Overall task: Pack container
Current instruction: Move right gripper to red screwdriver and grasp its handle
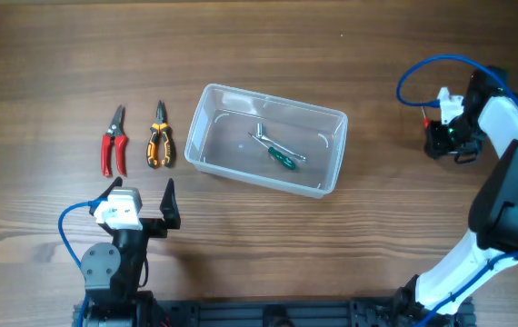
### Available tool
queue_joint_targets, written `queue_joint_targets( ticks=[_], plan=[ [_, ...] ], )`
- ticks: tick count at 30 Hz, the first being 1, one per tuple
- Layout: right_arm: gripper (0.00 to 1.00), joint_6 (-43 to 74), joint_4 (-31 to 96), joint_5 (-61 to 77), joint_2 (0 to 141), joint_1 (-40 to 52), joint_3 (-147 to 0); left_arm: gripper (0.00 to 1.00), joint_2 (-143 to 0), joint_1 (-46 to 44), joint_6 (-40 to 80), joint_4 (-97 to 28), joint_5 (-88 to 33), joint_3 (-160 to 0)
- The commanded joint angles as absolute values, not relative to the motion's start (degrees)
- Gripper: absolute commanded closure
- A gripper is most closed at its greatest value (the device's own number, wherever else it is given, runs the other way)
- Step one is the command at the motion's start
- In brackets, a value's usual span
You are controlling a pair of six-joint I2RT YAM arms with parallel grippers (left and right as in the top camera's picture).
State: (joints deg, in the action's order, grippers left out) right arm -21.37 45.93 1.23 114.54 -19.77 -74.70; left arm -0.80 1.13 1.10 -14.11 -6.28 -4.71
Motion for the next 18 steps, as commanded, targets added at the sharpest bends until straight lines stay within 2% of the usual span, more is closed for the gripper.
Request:
queue_joint_targets(
  ticks=[1, 5, 9, 12, 13, 14, 18],
  plan=[
    [0.55, -22.57, 44.97, 3.07, 117.99, -19.11, -74.26, 0.00, -0.38, 1.17, 0.21, -13.93, -6.37, -4.38],
    [0.55, -22.50, 42.41, 3.07, 119.50, -18.74, -74.26, 0.00, -0.38, 1.17, 0.21, -13.93, -6.37, -4.38],
    [0.60, -22.52, 40.27, 3.07, 119.50, -18.17, -74.28, 0.00, -0.38, 1.17, 0.21, -13.93, -6.37, -4.38],
    [0.77, -22.46, 40.34, 3.11, 119.50, -17.50, -74.28, 0.00, -0.38, 1.17, 0.21, -13.93, -6.37, -4.38],
    [0.90, -22.48, 40.49, 3.11, 119.50, -17.15, -74.28, 0.00, -0.38, 1.17, 0.21, -13.93, -6.37, -4.38],
    [0.96, -22.41, 40.77, 3.11, 119.50, -16.80, -74.28, 0.00, -0.38, 1.17, 0.21, -13.93, -6.37, -4.38],
    [0.96, -21.56, 44.88, 3.75, 119.35, -14.79, -74.63, 0.00, -0.38, 1.17, 0.21, -13.93, -6.37, -4.38]
  ],
)
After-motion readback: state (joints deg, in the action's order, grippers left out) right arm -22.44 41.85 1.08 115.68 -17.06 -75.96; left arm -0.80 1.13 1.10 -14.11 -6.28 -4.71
